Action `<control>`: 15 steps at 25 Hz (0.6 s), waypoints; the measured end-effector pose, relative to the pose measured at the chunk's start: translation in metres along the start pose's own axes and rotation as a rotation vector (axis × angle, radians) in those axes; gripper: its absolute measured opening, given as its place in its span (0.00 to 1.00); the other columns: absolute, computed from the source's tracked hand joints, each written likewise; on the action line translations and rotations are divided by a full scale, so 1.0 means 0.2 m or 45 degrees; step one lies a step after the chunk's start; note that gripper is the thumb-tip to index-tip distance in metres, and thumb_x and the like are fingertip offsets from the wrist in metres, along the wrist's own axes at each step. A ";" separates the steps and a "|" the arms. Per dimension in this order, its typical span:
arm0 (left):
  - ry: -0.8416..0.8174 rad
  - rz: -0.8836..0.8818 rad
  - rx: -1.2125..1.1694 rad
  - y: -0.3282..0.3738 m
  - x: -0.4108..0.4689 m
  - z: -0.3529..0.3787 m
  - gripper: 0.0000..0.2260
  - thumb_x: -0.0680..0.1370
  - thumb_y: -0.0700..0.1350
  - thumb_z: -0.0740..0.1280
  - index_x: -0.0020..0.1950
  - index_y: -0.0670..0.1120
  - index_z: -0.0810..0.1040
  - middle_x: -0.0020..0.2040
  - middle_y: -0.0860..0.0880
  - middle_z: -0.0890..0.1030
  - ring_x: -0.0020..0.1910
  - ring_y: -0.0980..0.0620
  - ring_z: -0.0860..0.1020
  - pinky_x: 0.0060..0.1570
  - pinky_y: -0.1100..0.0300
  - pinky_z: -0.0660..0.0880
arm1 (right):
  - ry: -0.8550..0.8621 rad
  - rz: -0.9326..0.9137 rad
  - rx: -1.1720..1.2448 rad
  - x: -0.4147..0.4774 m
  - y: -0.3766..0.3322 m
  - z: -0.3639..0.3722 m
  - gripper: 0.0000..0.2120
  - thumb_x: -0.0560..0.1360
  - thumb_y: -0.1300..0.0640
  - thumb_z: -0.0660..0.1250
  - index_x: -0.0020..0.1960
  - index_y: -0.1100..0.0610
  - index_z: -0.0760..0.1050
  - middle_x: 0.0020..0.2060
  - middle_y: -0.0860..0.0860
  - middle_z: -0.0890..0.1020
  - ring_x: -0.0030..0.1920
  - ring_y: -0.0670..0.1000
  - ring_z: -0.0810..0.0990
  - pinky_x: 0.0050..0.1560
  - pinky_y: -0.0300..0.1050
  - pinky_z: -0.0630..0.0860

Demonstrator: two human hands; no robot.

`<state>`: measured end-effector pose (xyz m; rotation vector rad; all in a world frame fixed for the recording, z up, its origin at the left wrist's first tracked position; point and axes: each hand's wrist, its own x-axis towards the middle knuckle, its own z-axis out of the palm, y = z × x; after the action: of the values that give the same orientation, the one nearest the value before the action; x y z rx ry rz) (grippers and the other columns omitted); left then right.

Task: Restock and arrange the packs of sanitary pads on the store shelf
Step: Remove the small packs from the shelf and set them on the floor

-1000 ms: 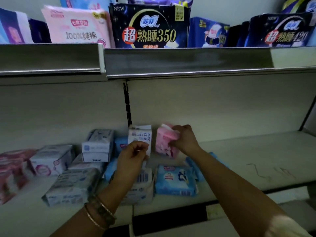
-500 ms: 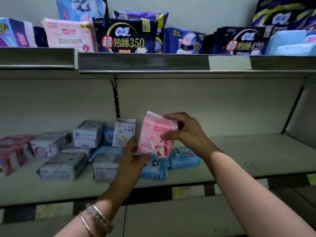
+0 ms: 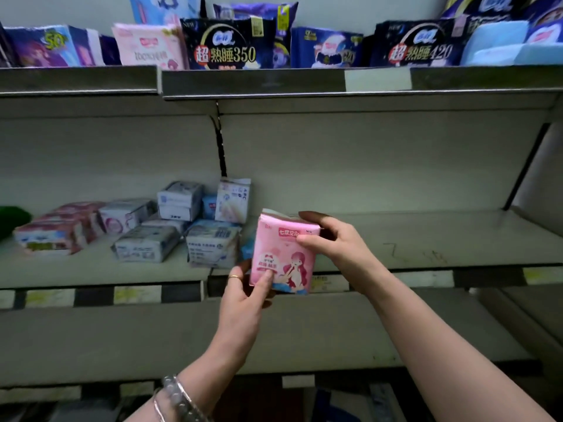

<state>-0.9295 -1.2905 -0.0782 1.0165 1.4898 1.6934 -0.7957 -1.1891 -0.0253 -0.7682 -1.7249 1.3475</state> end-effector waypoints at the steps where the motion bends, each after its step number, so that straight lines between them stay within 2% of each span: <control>1: -0.009 0.006 -0.002 0.01 -0.04 -0.02 0.10 0.77 0.43 0.64 0.57 0.45 0.71 0.48 0.47 0.81 0.40 0.57 0.79 0.37 0.67 0.77 | 0.023 0.002 0.007 -0.04 -0.01 0.02 0.21 0.72 0.64 0.70 0.63 0.56 0.72 0.52 0.50 0.79 0.49 0.43 0.79 0.47 0.31 0.76; 6: -0.036 -0.014 -0.041 0.04 -0.35 -0.24 0.09 0.77 0.42 0.63 0.57 0.46 0.71 0.46 0.48 0.80 0.39 0.56 0.77 0.36 0.69 0.75 | 0.049 0.051 0.083 -0.30 -0.08 0.24 0.16 0.69 0.66 0.71 0.55 0.56 0.75 0.49 0.53 0.80 0.46 0.46 0.78 0.44 0.32 0.76; 9: -0.052 -0.055 -0.038 0.03 -0.58 -0.47 0.09 0.77 0.44 0.63 0.56 0.48 0.71 0.46 0.50 0.79 0.39 0.58 0.77 0.36 0.70 0.75 | 0.047 0.080 0.140 -0.49 -0.09 0.47 0.15 0.68 0.66 0.72 0.52 0.55 0.76 0.47 0.53 0.80 0.46 0.48 0.78 0.48 0.37 0.76; 11: -0.065 -0.087 -0.035 0.01 -0.72 -0.62 0.08 0.77 0.45 0.63 0.55 0.50 0.71 0.47 0.50 0.79 0.38 0.61 0.79 0.36 0.69 0.75 | 0.038 0.118 0.131 -0.63 -0.07 0.62 0.18 0.68 0.65 0.72 0.55 0.55 0.75 0.51 0.54 0.80 0.51 0.50 0.79 0.52 0.41 0.76; 13: -0.086 -0.121 -0.042 -0.01 -0.83 -0.70 0.10 0.77 0.45 0.63 0.57 0.49 0.70 0.49 0.49 0.79 0.39 0.63 0.80 0.35 0.71 0.75 | 0.030 0.156 0.065 -0.73 -0.06 0.70 0.25 0.68 0.63 0.73 0.63 0.55 0.72 0.56 0.55 0.78 0.56 0.51 0.78 0.54 0.42 0.77; 15: -0.105 -0.166 -0.037 -0.01 -0.91 -0.76 0.12 0.76 0.46 0.64 0.59 0.48 0.70 0.50 0.48 0.79 0.40 0.62 0.80 0.34 0.71 0.75 | 0.022 0.191 0.005 -0.81 -0.07 0.74 0.32 0.68 0.61 0.74 0.69 0.56 0.66 0.60 0.55 0.75 0.59 0.51 0.76 0.55 0.42 0.77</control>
<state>-0.9738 -1.5213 -0.1118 0.9414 1.4427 1.5587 -0.8441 -1.4007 -0.0636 -0.9198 -1.6776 1.4394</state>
